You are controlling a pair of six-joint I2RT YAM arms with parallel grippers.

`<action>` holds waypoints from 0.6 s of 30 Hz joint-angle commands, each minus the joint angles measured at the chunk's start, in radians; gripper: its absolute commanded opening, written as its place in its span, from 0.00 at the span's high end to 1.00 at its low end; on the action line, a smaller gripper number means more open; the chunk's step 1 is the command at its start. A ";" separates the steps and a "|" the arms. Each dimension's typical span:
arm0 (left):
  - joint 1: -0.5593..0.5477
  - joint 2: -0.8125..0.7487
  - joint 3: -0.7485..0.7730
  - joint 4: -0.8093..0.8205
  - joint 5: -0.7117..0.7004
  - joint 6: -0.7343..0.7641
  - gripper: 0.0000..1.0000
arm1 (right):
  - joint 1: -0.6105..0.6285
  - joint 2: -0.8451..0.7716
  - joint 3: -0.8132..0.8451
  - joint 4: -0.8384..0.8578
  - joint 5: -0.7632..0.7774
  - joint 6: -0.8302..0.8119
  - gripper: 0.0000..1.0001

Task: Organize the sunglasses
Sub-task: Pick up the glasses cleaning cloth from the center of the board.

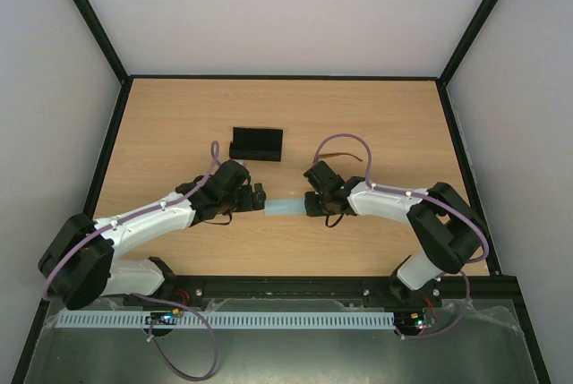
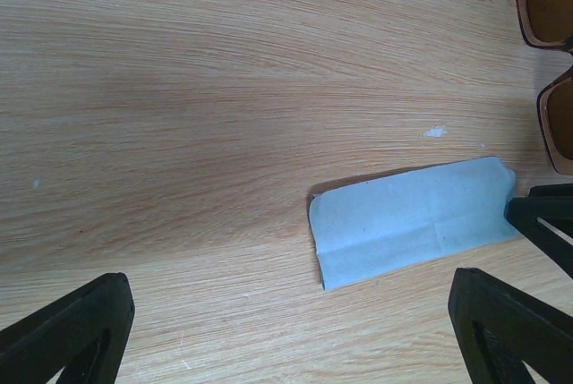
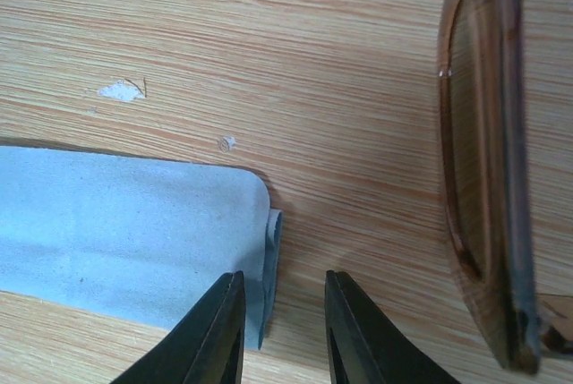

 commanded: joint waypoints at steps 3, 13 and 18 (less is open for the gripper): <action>0.008 -0.010 -0.023 0.020 0.008 0.006 0.01 | 0.013 0.041 0.000 0.006 0.018 0.010 0.73; 0.017 -0.014 -0.031 0.029 0.016 0.009 0.01 | 0.029 0.078 0.016 -0.018 0.055 0.012 0.76; 0.022 -0.018 -0.041 0.036 0.024 0.011 0.01 | 0.043 0.090 0.017 -0.029 0.066 0.018 0.77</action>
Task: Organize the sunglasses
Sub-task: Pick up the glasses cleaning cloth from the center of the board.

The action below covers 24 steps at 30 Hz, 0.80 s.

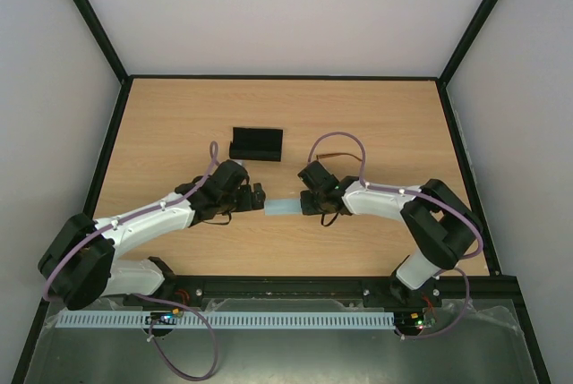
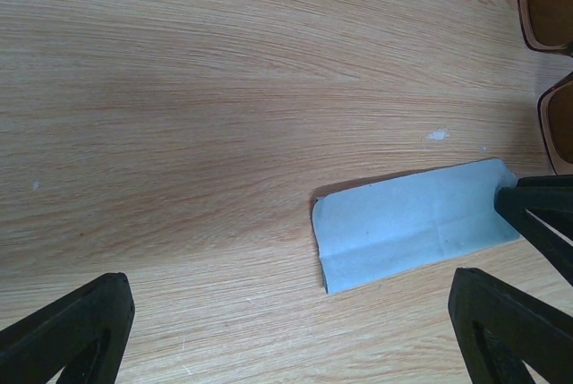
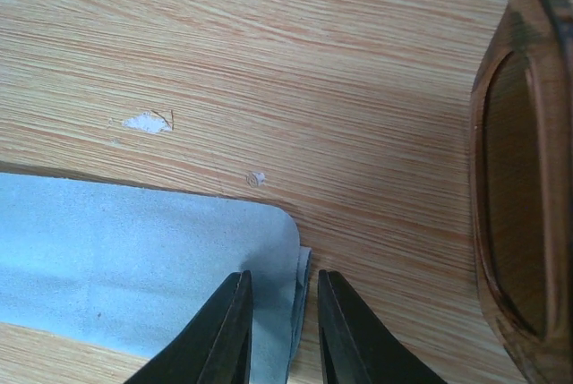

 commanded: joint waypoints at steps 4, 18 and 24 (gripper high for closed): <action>0.012 -0.022 -0.030 0.016 0.015 0.012 0.01 | 0.022 0.047 -0.021 -0.059 0.024 0.025 0.77; 0.020 -0.030 -0.044 0.023 0.022 0.013 0.01 | 0.035 0.053 -0.029 -0.045 -0.001 0.038 0.83; 0.021 -0.025 -0.040 0.023 0.031 0.015 0.01 | 0.034 0.056 -0.031 -0.030 -0.017 0.039 0.93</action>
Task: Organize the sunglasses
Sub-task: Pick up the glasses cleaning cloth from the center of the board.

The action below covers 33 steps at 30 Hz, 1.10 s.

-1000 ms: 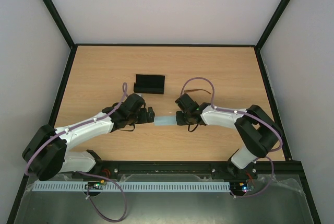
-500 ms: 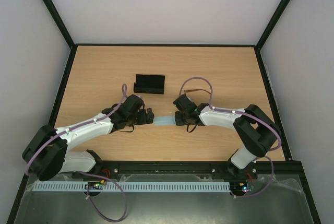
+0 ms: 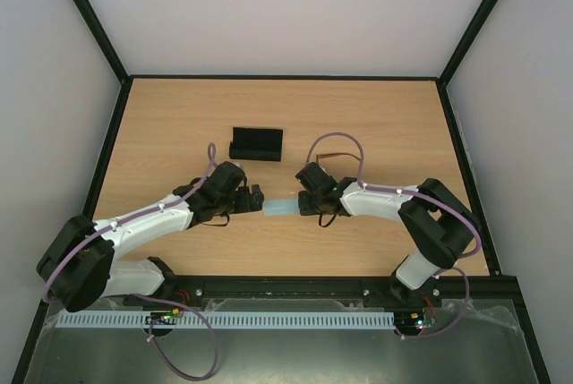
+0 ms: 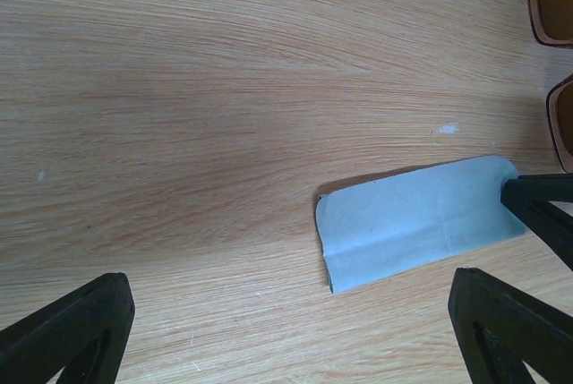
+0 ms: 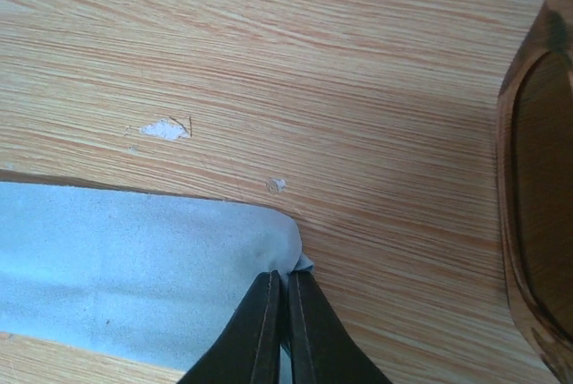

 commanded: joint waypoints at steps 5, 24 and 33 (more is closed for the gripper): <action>0.008 0.000 -0.005 0.004 0.025 0.013 0.01 | 0.013 0.032 -0.023 -0.041 -0.033 0.012 0.99; -0.065 0.237 0.085 0.038 0.038 0.000 0.67 | 0.013 -0.003 -0.015 0.001 -0.036 0.050 0.99; -0.102 0.319 0.130 -0.007 -0.016 -0.003 0.63 | 0.013 -0.011 -0.031 0.030 -0.052 0.062 0.99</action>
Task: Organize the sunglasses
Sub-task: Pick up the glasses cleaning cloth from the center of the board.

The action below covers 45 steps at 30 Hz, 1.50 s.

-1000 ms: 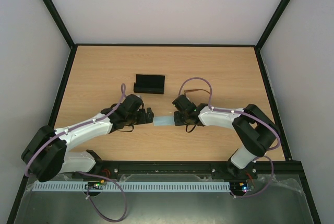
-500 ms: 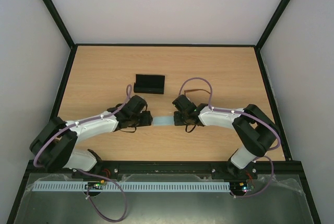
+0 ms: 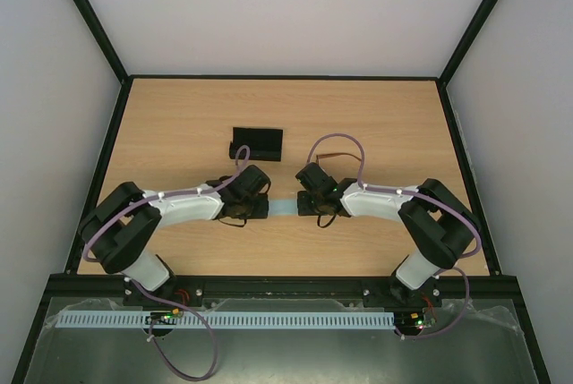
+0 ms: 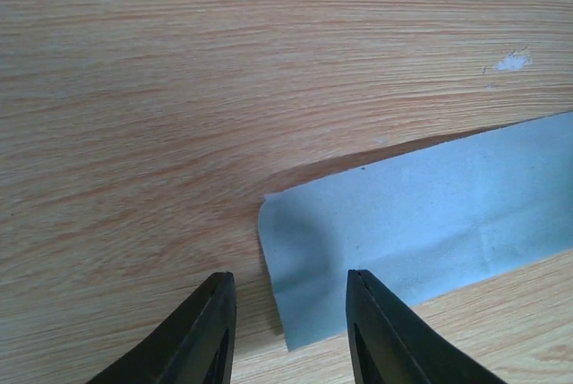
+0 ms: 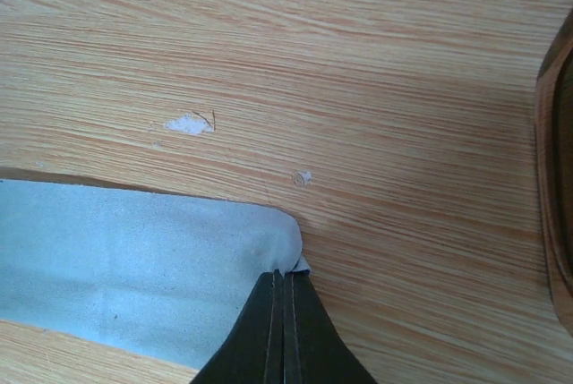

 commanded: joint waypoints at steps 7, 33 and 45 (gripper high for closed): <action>-0.022 0.066 0.027 -0.041 -0.051 -0.003 0.75 | 0.011 -0.013 -0.038 0.024 -0.022 0.019 0.99; 0.004 0.034 0.115 -0.086 -0.071 0.013 0.98 | 0.012 -0.018 0.093 -0.040 -0.007 0.006 0.99; 0.084 0.020 0.159 -0.108 -0.058 0.058 0.98 | -0.006 0.048 0.223 -0.084 -0.006 -0.020 0.99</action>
